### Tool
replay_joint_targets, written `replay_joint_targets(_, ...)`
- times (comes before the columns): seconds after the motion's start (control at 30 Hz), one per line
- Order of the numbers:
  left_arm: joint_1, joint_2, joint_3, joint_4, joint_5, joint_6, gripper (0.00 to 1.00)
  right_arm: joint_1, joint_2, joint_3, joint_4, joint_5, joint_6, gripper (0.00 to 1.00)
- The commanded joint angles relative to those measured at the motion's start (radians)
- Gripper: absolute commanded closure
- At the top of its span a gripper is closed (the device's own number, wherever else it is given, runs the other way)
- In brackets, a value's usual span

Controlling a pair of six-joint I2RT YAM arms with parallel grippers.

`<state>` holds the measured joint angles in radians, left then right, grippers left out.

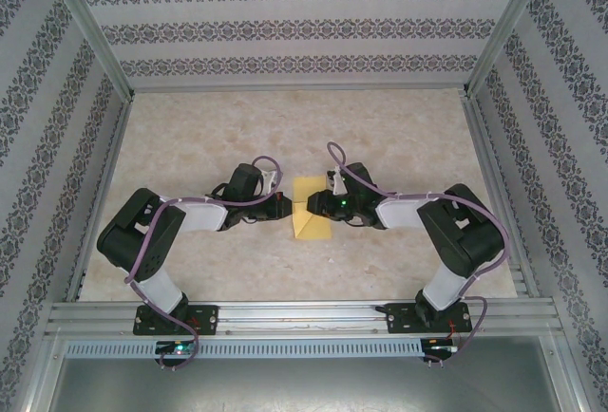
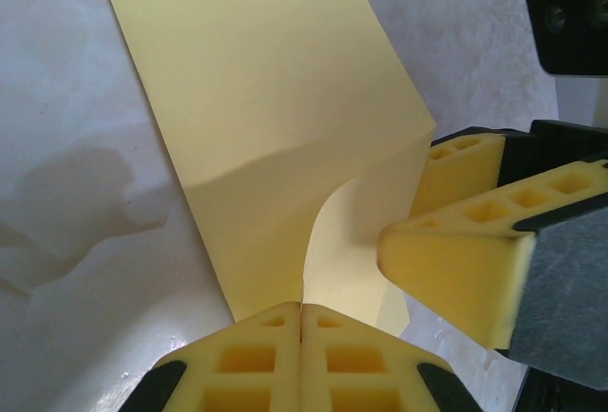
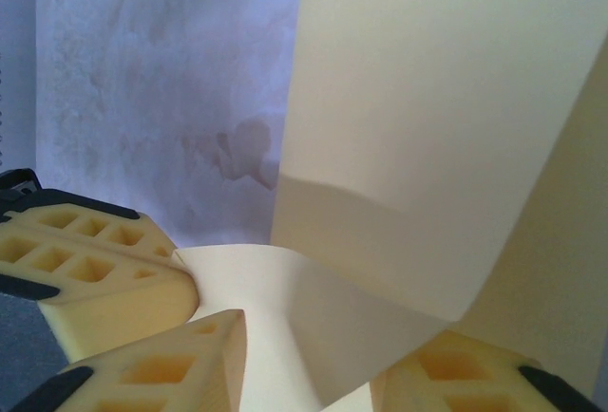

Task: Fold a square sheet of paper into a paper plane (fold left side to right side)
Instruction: Turn over the paper at the center of the table.

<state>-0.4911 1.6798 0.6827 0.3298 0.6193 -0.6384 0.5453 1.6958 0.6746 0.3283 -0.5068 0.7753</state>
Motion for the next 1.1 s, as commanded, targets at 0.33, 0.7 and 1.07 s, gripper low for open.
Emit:
replay_joint_targets(0.33, 0.005, -0.101, -0.027, -0.012, -0.050, 0.012, 0.72, 0.012, -0.008, 0.019, 0.037, -0.013, 0.009, 0.95)
replay_joint_targets(0.7, 0.068, -0.486, -0.088, -0.161, -0.162, 0.073, 0.50, -0.036, -0.185, 0.016, 0.056, -0.048, -0.044, 1.00)
replay_joint_targets(1.07, 0.129, -0.823, -0.121, -0.103, -0.027, 0.029, 0.12, -0.122, -0.456, -0.028, 0.256, -0.110, 0.021, 1.00)
